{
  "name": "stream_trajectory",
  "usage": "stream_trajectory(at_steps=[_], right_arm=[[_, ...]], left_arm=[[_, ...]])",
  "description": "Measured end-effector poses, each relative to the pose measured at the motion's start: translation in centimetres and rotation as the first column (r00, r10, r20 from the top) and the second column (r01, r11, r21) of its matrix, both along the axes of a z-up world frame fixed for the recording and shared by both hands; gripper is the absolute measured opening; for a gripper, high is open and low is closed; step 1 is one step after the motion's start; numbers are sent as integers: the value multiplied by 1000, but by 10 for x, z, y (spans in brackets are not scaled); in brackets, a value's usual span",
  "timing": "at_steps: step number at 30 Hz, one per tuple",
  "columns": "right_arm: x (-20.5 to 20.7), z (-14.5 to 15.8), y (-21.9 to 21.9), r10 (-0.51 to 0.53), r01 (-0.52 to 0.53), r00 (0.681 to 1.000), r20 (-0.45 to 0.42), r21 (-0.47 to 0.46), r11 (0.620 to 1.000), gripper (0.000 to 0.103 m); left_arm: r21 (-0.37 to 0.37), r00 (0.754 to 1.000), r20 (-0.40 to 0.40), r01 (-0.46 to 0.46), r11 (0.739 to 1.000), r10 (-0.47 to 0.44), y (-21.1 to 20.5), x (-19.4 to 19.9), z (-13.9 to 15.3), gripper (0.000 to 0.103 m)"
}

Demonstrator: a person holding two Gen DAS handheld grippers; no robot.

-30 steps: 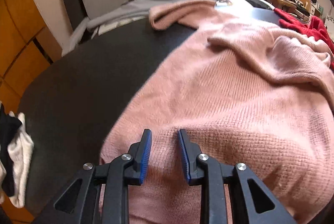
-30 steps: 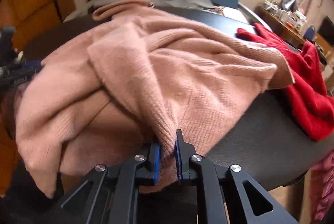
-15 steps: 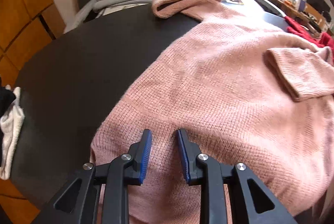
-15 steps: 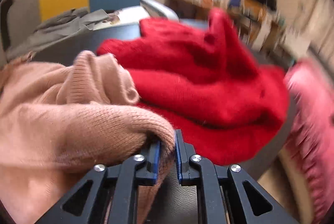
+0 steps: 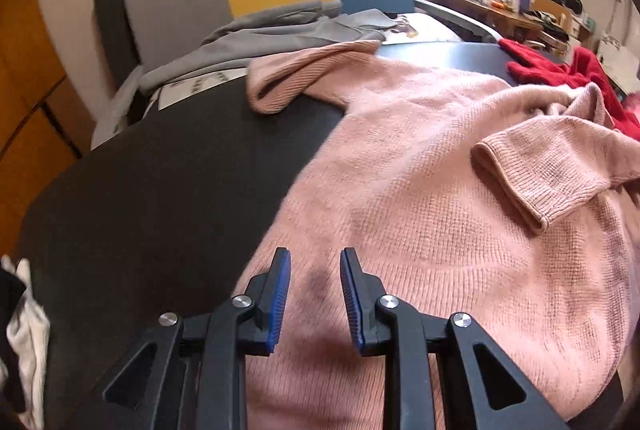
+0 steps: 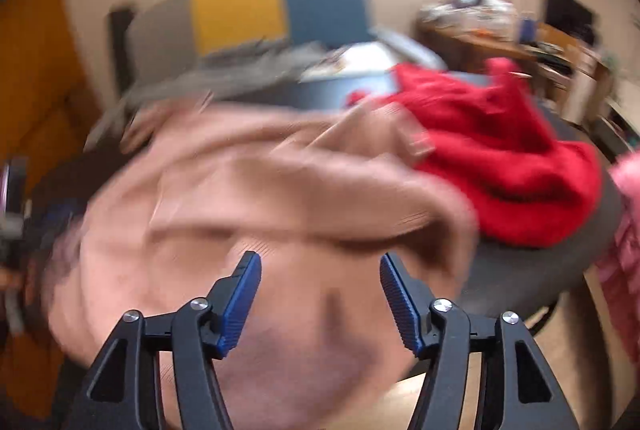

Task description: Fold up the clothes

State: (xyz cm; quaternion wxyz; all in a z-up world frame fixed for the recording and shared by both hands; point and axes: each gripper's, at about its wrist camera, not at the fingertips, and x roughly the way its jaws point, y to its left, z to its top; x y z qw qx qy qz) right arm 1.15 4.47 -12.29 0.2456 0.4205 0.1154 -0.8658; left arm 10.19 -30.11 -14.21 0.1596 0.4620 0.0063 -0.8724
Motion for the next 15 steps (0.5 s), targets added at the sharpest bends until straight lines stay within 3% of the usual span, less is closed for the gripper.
stream_trajectory(at_steps=[3, 5, 9, 15], right_arm=[[-9, -33, -25, -39, 33, 998, 42, 128, 991, 64], [-13, -42, -29, -52, 44, 997, 62, 124, 991, 64], [-21, -56, -36, -76, 65, 992, 101, 108, 992, 77], [-44, -65, -68, -28, 19, 994, 108, 83, 996, 89]], left_arm=[[-11, 999, 36, 11, 1000, -11, -1, -3, -14, 26], [-5, 999, 54, 3, 1000, -3, -3, -1, -25, 27], [-8, 997, 62, -37, 999, 38, -7, 11, -27, 30], [20, 982, 37, -186, 982, 185, -22, 38, -27, 31]])
